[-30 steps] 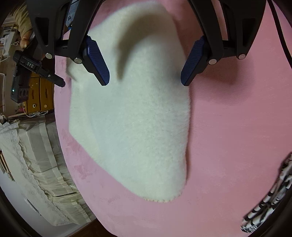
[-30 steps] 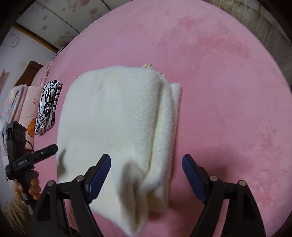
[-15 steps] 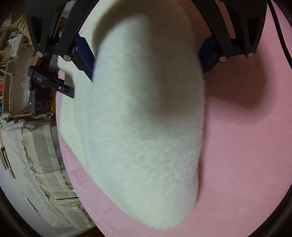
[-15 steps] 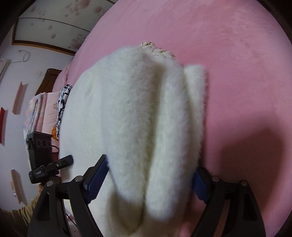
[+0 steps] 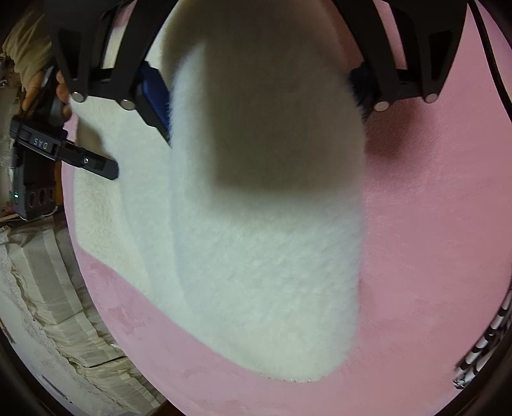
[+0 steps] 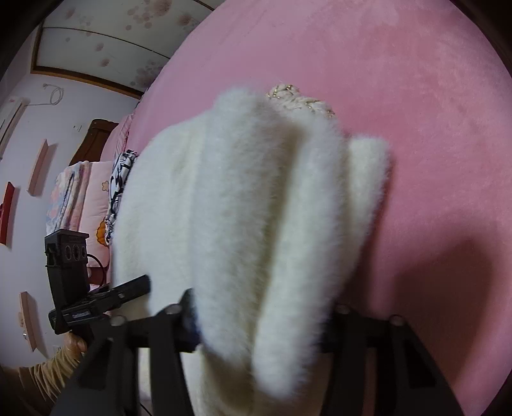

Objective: Fold large clothes
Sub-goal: 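Carry the bundle with both grippers over the black-and-white printed shirt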

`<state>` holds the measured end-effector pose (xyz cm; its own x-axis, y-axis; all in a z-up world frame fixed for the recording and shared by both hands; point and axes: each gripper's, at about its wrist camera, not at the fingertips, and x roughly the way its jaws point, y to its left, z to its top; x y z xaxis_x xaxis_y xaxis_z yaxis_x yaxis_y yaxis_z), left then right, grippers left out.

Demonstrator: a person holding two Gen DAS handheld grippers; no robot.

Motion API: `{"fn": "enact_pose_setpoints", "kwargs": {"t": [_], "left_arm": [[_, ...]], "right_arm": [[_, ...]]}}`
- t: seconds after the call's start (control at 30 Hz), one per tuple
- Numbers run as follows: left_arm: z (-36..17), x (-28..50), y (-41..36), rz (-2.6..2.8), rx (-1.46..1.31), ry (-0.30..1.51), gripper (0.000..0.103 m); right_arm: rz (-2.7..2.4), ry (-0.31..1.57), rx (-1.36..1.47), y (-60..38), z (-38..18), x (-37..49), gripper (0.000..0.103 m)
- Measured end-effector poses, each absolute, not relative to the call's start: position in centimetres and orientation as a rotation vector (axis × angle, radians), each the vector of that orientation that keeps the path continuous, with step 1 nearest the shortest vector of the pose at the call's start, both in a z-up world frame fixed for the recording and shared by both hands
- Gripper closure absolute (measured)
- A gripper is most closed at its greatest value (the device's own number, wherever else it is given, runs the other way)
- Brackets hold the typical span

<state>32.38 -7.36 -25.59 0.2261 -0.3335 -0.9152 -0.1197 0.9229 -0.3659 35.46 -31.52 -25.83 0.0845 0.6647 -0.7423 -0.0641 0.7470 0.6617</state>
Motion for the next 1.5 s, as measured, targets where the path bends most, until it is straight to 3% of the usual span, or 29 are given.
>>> {"fn": "enact_pose_setpoints", "kwargs": {"t": [0.2, 0.77, 1.1, 1.5], "left_arm": [[-23.1, 31.3, -8.3, -0.12, -0.354, 1.339, 0.036], [-14.1, 23.5, -3.8, -0.1, -0.361, 1.373, 0.037], [-11.9, 16.7, 8.2, -0.105, -0.396, 1.409, 0.037], [-8.2, 14.6, 30.2, 0.012, -0.395, 1.378, 0.037]], "right_arm": [[0.564, 1.368, 0.453, -30.0, -22.6, 34.5, 0.063], [0.609, 1.415, 0.423, -23.9, -16.1, 27.1, 0.064], [0.611, 1.481, 0.403, -12.7, -13.9, 22.5, 0.064], [0.759, 1.487, 0.405, 7.2, -12.1, 23.4, 0.064]]}}
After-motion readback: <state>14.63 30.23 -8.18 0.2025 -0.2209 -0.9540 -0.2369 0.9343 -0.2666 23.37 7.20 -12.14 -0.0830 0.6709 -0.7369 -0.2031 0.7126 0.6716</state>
